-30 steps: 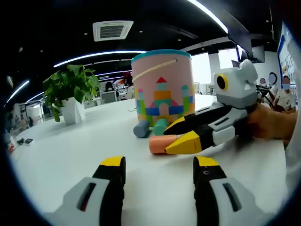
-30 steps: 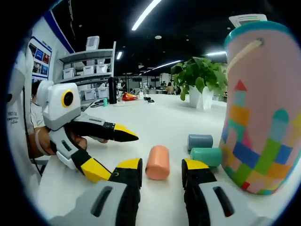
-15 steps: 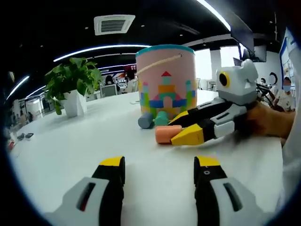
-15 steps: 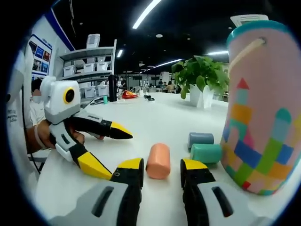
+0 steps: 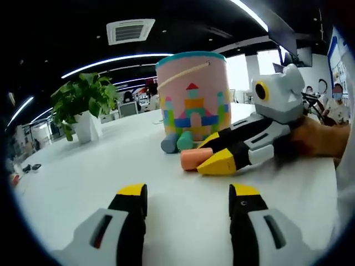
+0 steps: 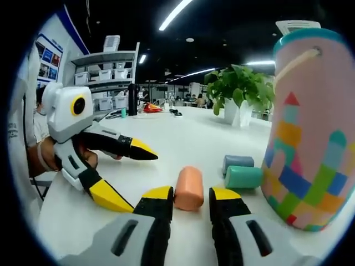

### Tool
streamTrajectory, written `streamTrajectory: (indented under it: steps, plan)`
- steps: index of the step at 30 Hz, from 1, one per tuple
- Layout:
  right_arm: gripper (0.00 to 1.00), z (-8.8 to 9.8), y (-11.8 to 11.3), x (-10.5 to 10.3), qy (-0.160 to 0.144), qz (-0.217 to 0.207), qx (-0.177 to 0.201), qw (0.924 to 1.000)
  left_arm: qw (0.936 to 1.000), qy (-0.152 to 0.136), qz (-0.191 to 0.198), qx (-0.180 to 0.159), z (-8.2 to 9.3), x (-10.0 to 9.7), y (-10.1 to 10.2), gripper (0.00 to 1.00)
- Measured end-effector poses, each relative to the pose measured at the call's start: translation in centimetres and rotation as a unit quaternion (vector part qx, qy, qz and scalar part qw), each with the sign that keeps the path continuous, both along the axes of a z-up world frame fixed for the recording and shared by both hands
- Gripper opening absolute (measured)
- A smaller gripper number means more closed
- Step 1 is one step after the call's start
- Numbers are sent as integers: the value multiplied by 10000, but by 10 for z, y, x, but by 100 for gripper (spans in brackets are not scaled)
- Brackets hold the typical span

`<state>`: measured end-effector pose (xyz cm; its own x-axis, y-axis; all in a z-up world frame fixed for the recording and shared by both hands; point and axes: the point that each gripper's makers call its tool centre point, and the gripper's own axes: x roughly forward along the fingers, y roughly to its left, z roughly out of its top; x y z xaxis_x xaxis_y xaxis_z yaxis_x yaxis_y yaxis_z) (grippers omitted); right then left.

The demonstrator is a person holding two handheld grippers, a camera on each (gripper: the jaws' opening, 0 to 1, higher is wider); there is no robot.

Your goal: Arrange the toys in the designated storage area by placing each visible toy with the group until no toy remains scattered across the table.

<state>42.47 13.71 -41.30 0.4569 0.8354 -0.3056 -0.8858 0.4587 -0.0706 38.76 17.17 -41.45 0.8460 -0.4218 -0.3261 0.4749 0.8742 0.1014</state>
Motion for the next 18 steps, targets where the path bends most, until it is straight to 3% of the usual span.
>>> streamTrajectory:
  steps: [14,18]
  plan:
    - [21,-2,1,-1,-88,56,-91,9999,10000,-50,6,-16,1,3,0,60]
    - [21,-2,0,1,-235,67,-167,9996,10000,-34,-4,-27,1,3,-1,60]
